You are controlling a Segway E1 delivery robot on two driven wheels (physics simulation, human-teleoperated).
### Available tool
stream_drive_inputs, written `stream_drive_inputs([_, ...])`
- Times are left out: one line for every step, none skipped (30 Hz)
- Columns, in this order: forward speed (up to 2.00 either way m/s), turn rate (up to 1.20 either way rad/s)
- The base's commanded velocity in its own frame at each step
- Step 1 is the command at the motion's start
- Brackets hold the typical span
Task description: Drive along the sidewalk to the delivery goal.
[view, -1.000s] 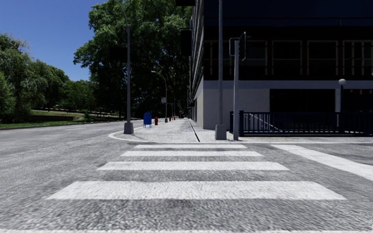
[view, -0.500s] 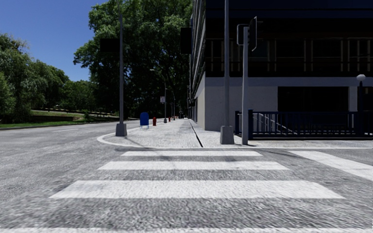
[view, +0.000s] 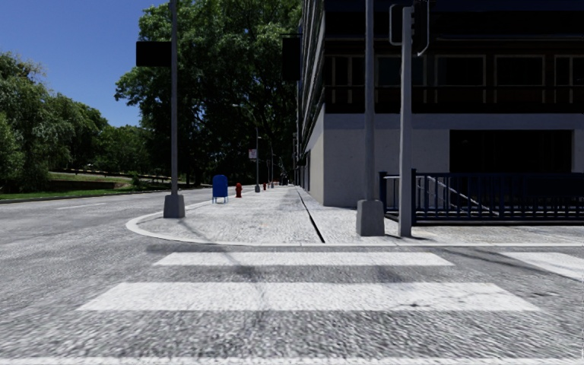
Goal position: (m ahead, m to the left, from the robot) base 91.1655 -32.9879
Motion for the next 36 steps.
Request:
stream_drive_inputs([2.0, 0.0])
stream_drive_inputs([2.0, 0.0])
stream_drive_inputs([2.0, 0.0])
stream_drive_inputs([2.0, 0.0])
stream_drive_inputs([2.0, 0.0])
stream_drive_inputs([2.0, 0.0])
stream_drive_inputs([2.0, 0.0])
stream_drive_inputs([2.0, 0.0])
stream_drive_inputs([2.0, 0.0])
stream_drive_inputs([2.0, 0.0])
stream_drive_inputs([2.0, 0.0])
stream_drive_inputs([2.0, 0.0])
stream_drive_inputs([2.0, 0.0])
stream_drive_inputs([2.0, 0.0])
stream_drive_inputs([2.0, 0.0])
stream_drive_inputs([2.0, 0.0])
stream_drive_inputs([2.0, 0.0])
stream_drive_inputs([2.0, 0.0])
stream_drive_inputs([2.0, 0.0])
stream_drive_inputs([2.0, 0.0])
stream_drive_inputs([2.0, 0.0])
stream_drive_inputs([2.0, 0.0])
stream_drive_inputs([2.0, 0.0])
stream_drive_inputs([2.0, 0.0])
stream_drive_inputs([2.0, 0.0])
stream_drive_inputs([2.0, 0.0])
stream_drive_inputs([2.0, 0.0])
stream_drive_inputs([2.0, 0.0])
stream_drive_inputs([2.0, 0.0])
stream_drive_inputs([2.0, 0.0])
stream_drive_inputs([2.0, 0.0])
stream_drive_inputs([2.0, 0.0])
stream_drive_inputs([2.0, 0.0])
stream_drive_inputs([2.0, 0.0])
stream_drive_inputs([2.0, 0.0])
stream_drive_inputs([2.0, 0.0])
